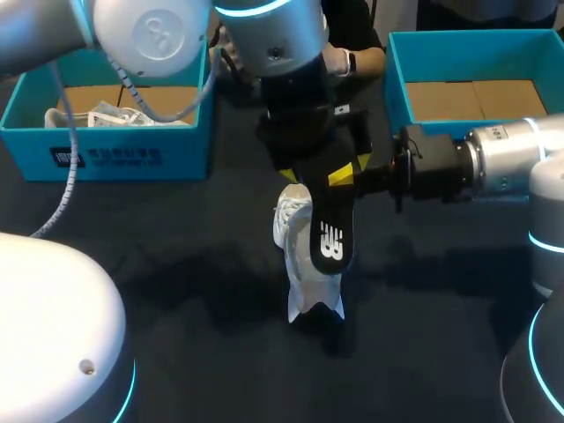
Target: Take the shoe out of the shoebox, open the shoe tongue, remove and reinsert the insole, then place the shoe into the shoebox
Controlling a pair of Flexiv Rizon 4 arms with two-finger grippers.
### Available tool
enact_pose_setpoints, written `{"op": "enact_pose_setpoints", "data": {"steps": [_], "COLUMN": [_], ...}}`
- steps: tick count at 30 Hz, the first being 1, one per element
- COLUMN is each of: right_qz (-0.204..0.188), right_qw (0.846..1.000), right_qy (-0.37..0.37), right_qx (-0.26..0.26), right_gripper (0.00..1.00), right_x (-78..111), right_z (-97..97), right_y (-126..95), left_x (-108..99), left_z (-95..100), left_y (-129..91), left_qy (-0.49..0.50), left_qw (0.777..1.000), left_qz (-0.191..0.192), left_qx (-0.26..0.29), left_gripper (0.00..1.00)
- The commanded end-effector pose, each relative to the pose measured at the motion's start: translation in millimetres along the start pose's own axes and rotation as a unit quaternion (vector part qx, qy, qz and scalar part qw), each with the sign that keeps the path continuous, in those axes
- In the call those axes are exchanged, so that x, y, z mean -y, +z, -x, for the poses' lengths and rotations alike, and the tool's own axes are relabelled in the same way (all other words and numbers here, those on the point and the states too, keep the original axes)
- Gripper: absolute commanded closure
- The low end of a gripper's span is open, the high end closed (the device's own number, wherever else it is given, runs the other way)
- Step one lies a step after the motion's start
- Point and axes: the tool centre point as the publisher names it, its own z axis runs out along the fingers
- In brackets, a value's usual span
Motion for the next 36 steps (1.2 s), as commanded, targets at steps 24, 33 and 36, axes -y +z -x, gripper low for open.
{"op": "enact_pose_setpoints", "data": {"steps": [24, 33, 36], "right_qz": [-0.002, 0.002, 0.01], "right_qw": [1.0, 0.999, 0.998], "right_qy": [0.007, 0.004, 0.003], "right_qx": [-0.015, -0.037, -0.055], "right_gripper": [1.0, 1.0, 1.0], "right_x": [-5.7, -2.4, 1.3], "right_z": [0.7, -4.1, -4.5], "right_y": [2.3, -9.3, -15.9], "left_x": [-12.7, -11.7, -10.9], "left_z": [-5.3, -17.1, -21.7], "left_y": [-0.6, -14.7, -21.6], "left_qy": [-0.005, -0.005, -0.013], "left_qw": [0.997, 0.982, 0.972], "left_qz": [0.003, -0.007, -0.028], "left_qx": [0.072, 0.19, 0.234], "left_gripper": [0.0, 0.0, 0.0]}}
